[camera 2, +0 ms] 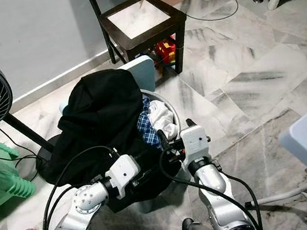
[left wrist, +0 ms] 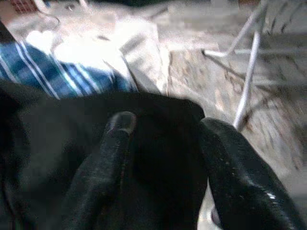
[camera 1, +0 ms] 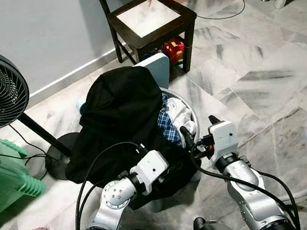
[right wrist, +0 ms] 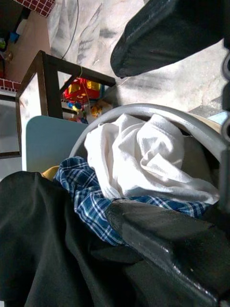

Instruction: Hang hanger

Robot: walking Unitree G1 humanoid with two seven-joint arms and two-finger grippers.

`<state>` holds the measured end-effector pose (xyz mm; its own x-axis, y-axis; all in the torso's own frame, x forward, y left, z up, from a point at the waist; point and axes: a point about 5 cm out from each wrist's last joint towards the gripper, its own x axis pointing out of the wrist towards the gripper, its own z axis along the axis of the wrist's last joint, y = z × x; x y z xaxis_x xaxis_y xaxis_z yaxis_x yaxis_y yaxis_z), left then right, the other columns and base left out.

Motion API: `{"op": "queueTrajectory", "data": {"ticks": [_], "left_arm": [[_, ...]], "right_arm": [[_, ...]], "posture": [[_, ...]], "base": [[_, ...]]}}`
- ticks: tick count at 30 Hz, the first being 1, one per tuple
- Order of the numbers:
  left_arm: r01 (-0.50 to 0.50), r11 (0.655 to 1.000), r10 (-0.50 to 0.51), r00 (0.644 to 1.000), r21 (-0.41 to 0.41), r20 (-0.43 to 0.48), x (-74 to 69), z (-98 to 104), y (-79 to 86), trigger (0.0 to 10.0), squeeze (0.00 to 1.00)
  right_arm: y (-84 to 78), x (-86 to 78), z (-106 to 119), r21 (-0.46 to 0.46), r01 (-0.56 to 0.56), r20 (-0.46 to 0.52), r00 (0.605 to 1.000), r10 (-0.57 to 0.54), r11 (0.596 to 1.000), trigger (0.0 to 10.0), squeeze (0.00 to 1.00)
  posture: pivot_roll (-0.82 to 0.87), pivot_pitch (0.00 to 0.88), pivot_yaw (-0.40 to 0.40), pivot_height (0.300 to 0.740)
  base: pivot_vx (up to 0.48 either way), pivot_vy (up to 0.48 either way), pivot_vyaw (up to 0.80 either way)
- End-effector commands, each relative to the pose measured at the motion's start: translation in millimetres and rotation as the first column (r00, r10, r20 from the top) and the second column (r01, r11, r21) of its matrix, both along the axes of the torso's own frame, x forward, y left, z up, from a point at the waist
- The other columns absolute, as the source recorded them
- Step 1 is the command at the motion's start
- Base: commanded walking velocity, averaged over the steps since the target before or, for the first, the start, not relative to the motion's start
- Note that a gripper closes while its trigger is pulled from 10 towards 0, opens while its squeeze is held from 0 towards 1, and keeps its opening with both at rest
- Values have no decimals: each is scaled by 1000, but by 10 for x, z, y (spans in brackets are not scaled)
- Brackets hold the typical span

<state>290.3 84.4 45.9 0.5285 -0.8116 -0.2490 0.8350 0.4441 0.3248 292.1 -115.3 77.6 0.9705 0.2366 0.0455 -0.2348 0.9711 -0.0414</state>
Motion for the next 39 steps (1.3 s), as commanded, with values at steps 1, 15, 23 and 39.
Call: {"op": "queueTrajectory", "data": {"ticks": [1, 15, 23, 39], "left_arm": [[20, 999, -18, 999, 46, -36, -43, -85, 29, 10000, 1000], [-99, 984, 111, 991, 150, -74, 86, -138, 339, 0, 0], [-155, 976, 161, 986, 156, -30, 165, -76, 413, 0, 0], [-332, 941, 321, 938, 70, 129, 408, 216, 533, 0, 0]], "right_arm": [[-3, -32, -48, 1, 13, -23, 1000, -13, 1000, 10000, 0], [0, -18, -52, -1, 11, -27, 1000, -11, 1000, 10000, 0], [-4, -16, -51, -3, 12, -27, 1000, -12, 1000, 10000, 0], [-11, -19, -59, -5, 20, -29, 999, -20, 1000, 10000, 0]], "posture": [[-26, 250, 15, 740], [-28, 244, 11, 740], [-27, 241, 11, 740], [-30, 243, 9, 740]], "base": [[0, 0, 0], [0, 0, 0], [0, 0, 0], [0, 0, 0]]}}
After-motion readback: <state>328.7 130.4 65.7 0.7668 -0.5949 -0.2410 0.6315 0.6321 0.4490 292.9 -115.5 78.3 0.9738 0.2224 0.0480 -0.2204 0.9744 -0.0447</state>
